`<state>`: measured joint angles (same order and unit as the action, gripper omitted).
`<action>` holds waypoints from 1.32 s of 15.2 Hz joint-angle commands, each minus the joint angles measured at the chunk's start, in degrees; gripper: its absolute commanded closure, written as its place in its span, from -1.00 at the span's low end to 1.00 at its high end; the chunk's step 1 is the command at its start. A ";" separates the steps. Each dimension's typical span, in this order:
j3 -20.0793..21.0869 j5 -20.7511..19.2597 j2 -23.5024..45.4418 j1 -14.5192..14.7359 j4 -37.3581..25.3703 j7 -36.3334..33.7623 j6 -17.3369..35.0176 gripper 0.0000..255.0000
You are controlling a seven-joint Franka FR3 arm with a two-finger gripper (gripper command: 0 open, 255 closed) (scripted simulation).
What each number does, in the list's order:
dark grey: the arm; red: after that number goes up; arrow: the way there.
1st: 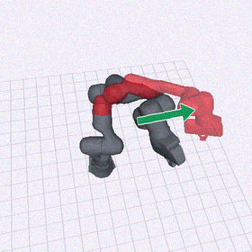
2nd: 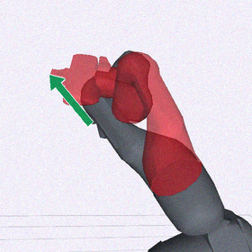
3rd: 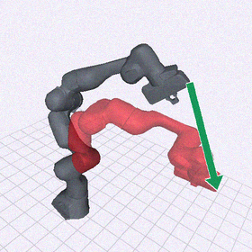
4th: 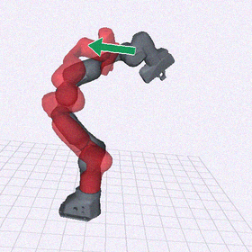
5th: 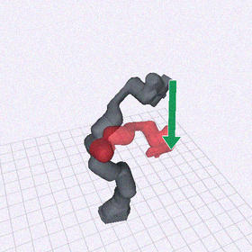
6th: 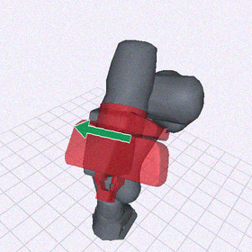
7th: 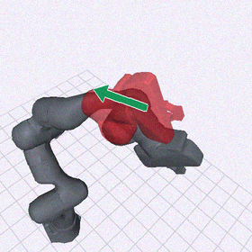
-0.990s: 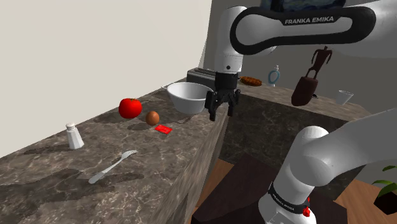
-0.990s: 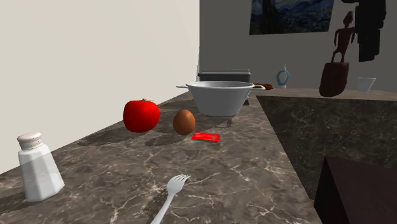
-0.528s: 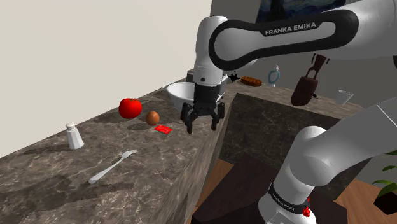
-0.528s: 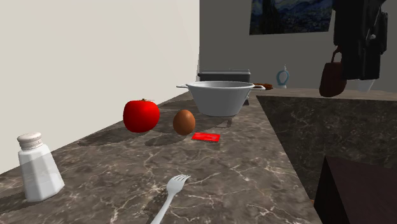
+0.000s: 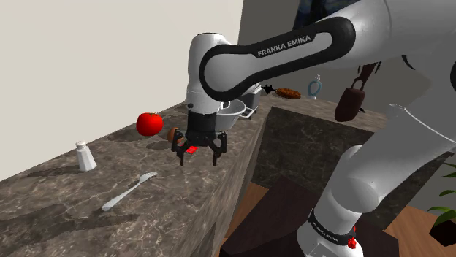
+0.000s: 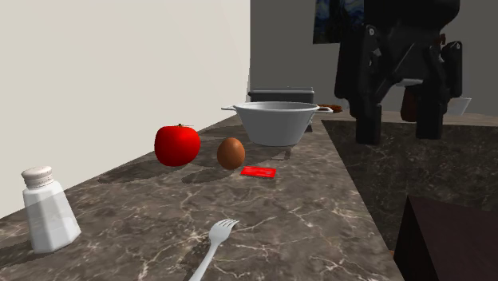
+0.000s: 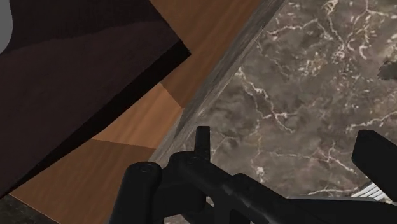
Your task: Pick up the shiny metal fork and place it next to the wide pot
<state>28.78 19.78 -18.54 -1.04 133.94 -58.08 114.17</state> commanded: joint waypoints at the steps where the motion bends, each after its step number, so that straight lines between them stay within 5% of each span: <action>1: 2.56 -0.99 4.30 -0.67 -2.27 -6.05 2.90 -1.00; 9: 7.47 -13.66 24.96 -0.94 -15.26 -30.85 11.04 -1.00; 17: 1.96 -25.82 44.08 6.75 -33.07 -51.06 11.83 -1.00; 20: 1.51 -26.48 45.35 7.31 -32.48 -51.47 13.61 -1.00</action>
<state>30.54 -6.29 26.07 5.92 101.63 -109.07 127.22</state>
